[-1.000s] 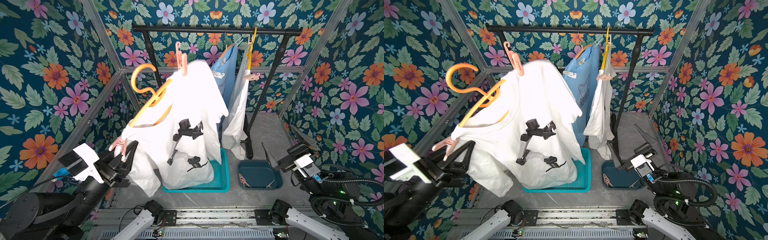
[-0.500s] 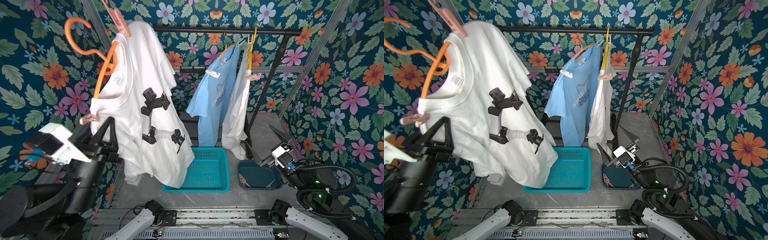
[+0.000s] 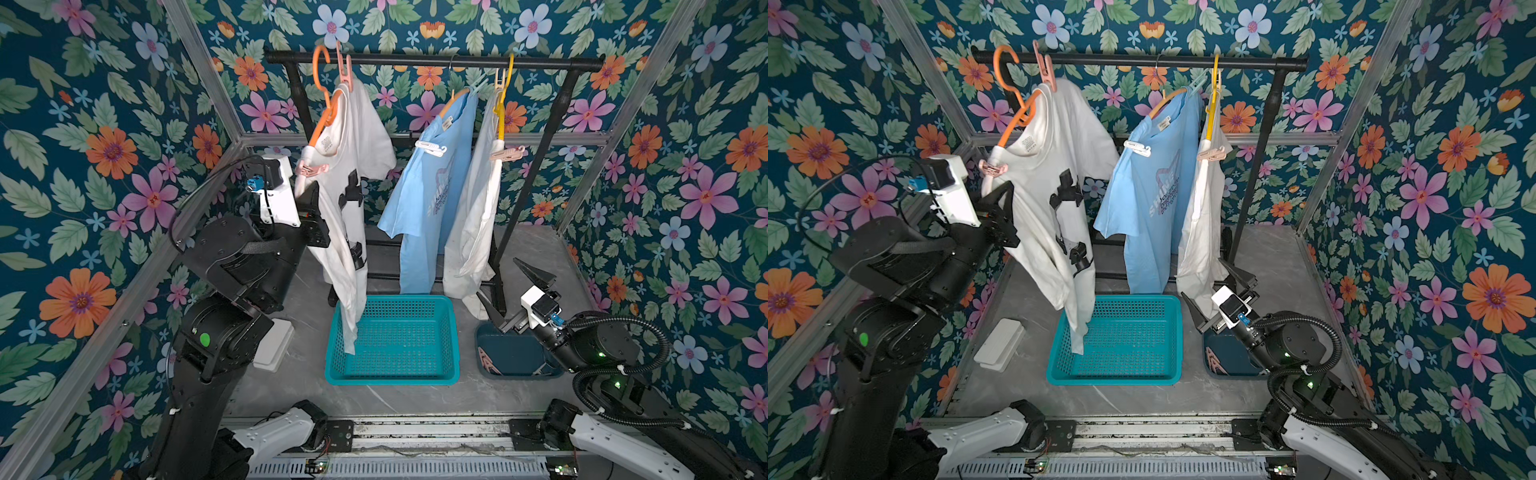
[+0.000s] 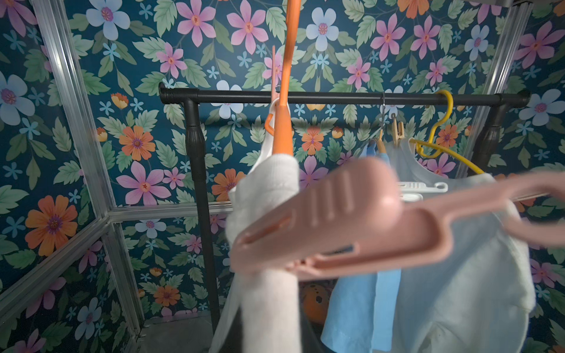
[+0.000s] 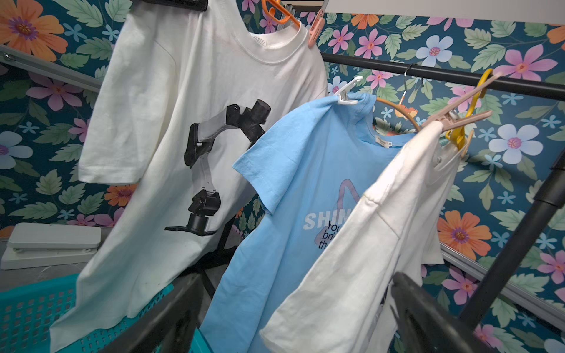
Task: Use clothespins to secure the t-shirt on both sides of the hanger
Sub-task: Hang the hanger on the clothesline.
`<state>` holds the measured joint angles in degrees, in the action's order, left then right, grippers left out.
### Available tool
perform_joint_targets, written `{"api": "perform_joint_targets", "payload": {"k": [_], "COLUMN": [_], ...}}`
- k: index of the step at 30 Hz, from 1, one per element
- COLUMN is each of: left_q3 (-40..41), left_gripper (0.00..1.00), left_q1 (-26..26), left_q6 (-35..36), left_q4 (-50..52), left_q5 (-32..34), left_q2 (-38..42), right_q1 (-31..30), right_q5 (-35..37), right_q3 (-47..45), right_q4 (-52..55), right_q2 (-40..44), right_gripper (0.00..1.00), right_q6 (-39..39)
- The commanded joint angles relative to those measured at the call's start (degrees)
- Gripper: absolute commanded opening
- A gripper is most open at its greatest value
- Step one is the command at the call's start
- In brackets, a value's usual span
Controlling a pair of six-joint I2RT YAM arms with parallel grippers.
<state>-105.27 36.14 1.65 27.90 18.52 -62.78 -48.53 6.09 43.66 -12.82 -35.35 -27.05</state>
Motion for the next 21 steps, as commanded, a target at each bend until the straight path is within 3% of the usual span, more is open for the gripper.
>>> {"api": "perform_joint_targets", "payload": {"k": [1, 8, 14, 21], "left_q3": [0.03, 1.21, -0.21, -0.72], "left_gripper": [0.0, 0.0, 0.0, 0.0], "left_q1": [-0.13, -1.91, -8.76, -15.34], "left_q6": [-1.86, -3.59, -6.1, -8.85], "left_q4": [-4.28, -4.1, -5.01, -13.19], "left_q5": [-0.83, -1.89, -8.95, -16.7], "left_q2": [-1.35, -5.06, -9.53, -13.16], "right_q1": [-0.03, 0.01, 0.02, 0.02], "right_q5": [-0.94, -1.84, -2.14, -2.51], "right_q3": [-0.35, -0.87, -1.96, -3.38], "right_q4": [-3.02, -4.05, -5.18, -6.14], "right_q2": [-0.41, -0.79, -0.53, 0.0], "right_gripper": [0.97, 0.97, 0.97, 0.97], "right_q6": [2.37, 3.0, 4.01, 5.33]}}
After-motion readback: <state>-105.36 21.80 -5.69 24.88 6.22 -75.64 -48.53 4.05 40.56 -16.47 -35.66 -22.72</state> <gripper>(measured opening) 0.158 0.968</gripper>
